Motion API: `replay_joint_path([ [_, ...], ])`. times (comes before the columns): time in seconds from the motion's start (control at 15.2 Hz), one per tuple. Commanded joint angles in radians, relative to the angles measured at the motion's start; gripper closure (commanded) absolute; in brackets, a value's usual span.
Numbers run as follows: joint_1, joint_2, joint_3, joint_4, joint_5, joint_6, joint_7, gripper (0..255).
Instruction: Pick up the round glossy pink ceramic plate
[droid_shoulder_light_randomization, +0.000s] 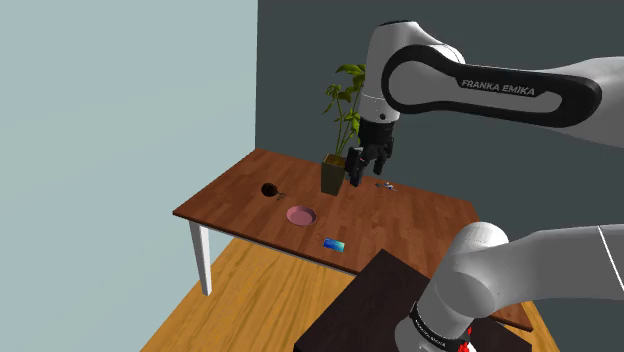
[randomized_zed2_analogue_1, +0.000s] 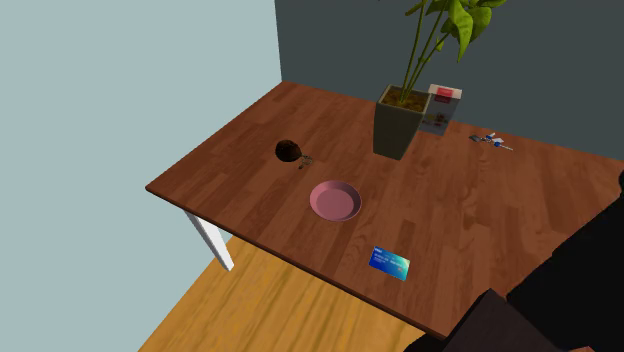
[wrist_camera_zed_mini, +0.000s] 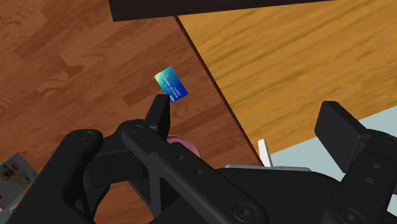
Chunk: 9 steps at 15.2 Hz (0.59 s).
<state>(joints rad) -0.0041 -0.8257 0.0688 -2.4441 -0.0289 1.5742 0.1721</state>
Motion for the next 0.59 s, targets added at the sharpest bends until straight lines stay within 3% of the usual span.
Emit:
replay_joint_path([
  [0.0, 0.000, 0.000, 0.000, 0.000, 0.000, 0.000, 0.000, 0],
  [0.53, -0.040, 0.173, -0.155, -0.062, -0.022, 0.264, -0.135, 0],
])
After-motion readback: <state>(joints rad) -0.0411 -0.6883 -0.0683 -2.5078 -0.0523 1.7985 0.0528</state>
